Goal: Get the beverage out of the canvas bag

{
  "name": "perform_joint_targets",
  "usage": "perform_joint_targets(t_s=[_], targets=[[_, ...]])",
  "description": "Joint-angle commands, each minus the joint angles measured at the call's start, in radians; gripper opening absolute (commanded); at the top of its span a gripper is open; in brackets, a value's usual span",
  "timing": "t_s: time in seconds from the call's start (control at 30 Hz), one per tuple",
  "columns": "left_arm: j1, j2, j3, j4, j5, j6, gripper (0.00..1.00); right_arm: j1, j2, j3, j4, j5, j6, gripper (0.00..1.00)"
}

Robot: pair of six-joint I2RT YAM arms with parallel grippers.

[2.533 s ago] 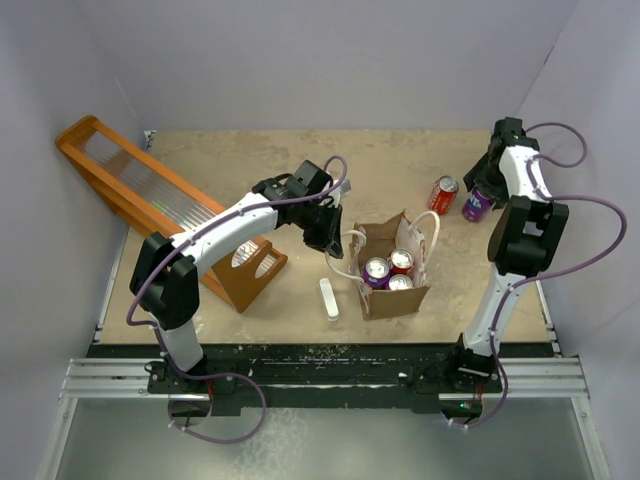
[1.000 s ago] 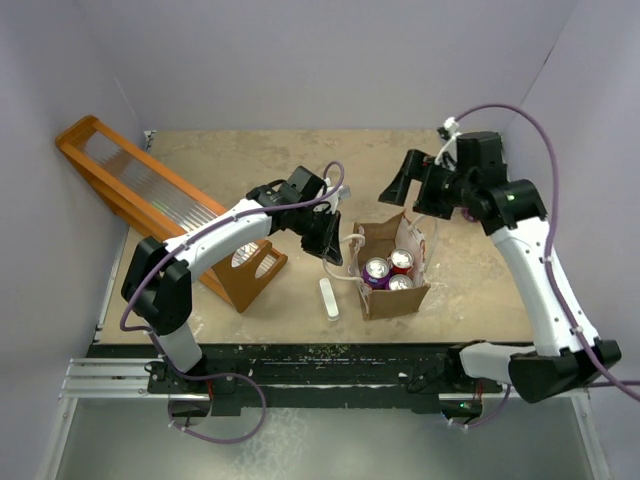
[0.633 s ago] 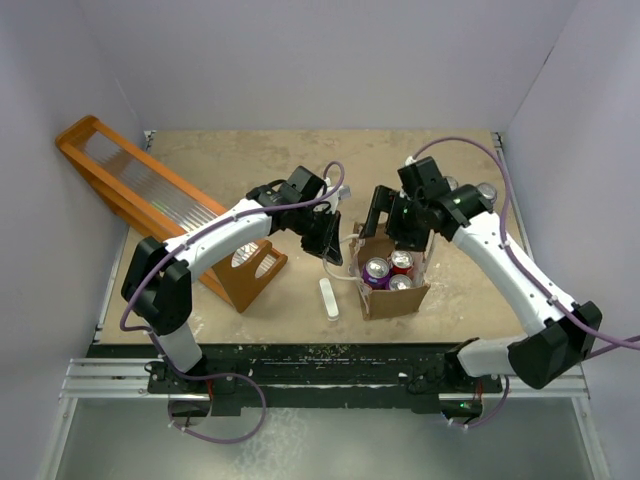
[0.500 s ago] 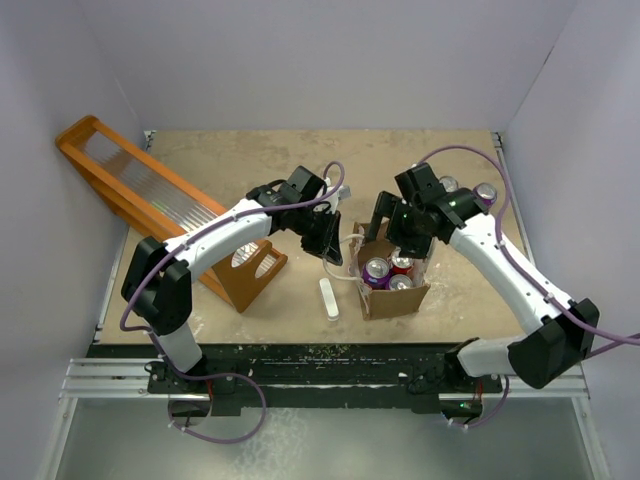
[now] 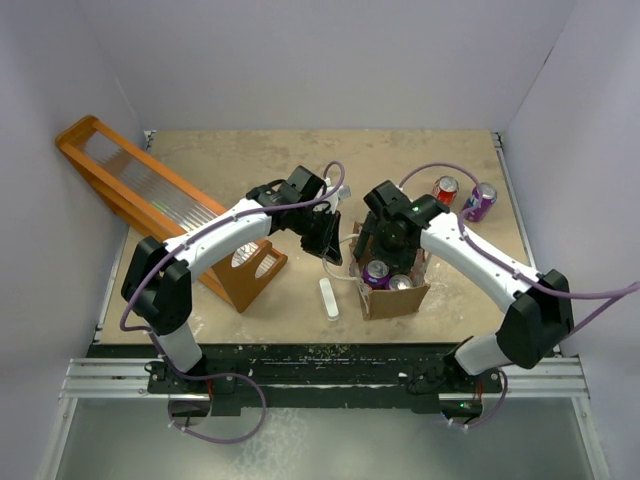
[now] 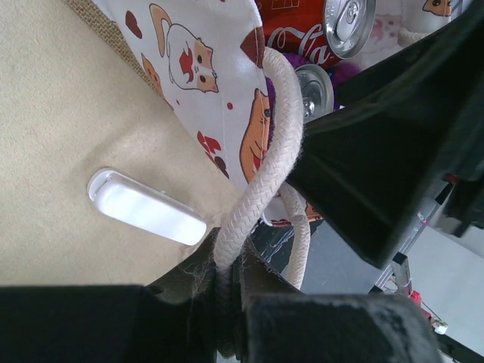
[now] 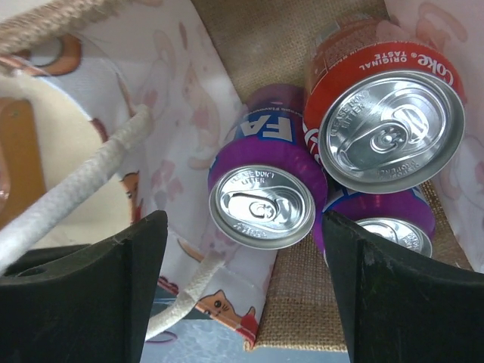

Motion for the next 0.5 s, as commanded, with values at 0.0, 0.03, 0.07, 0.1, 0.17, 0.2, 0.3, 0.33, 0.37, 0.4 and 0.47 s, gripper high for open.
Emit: perform_joint_targets(t_s=[0.0, 0.03, 0.07, 0.1, 0.17, 0.2, 0.3, 0.33, 0.37, 0.4, 0.47], targets=[[0.005, -0.027, 0.007, 0.006, 0.016, 0.031, 0.0, 0.019, 0.018, -0.009, -0.012, 0.067, 0.043, 0.83], [0.005, -0.025, 0.006, 0.008, 0.017, 0.031, 0.0, 0.021, 0.028, -0.008, -0.014, 0.074, 0.042, 0.84], [0.004, -0.024, 0.007, 0.008, 0.019, 0.031, 0.0, 0.022, 0.036, -0.007, -0.012, 0.079, 0.041, 0.84], [0.004, -0.024, 0.006, 0.009, 0.019, 0.031, 0.0, 0.023, 0.044, -0.007, -0.009, 0.082, 0.04, 0.83], [0.004, -0.023, 0.007, 0.011, 0.021, 0.03, 0.0, 0.026, 0.059, -0.01, -0.005, 0.094, 0.044, 0.82], [0.004, -0.022, 0.007, 0.011, 0.022, 0.03, 0.0, 0.027, 0.065, -0.013, -0.001, 0.096, 0.045, 0.79], [0.005, -0.022, 0.007, 0.009, 0.022, 0.031, 0.0, 0.03, 0.086, -0.023, 0.004, 0.097, 0.045, 0.77], [0.005, -0.022, 0.006, 0.009, 0.022, 0.033, 0.0, 0.033, 0.092, -0.031, 0.009, 0.097, 0.046, 0.77], [0.004, -0.021, 0.005, 0.008, 0.022, 0.033, 0.0, 0.034, 0.097, -0.04, 0.015, 0.096, 0.046, 0.77], [0.004, -0.022, 0.005, 0.008, 0.022, 0.035, 0.0, 0.035, 0.1, -0.05, 0.024, 0.095, 0.046, 0.77], [0.004, -0.022, 0.003, 0.007, 0.022, 0.036, 0.0, 0.04, 0.109, -0.07, 0.038, 0.092, 0.047, 0.77]])
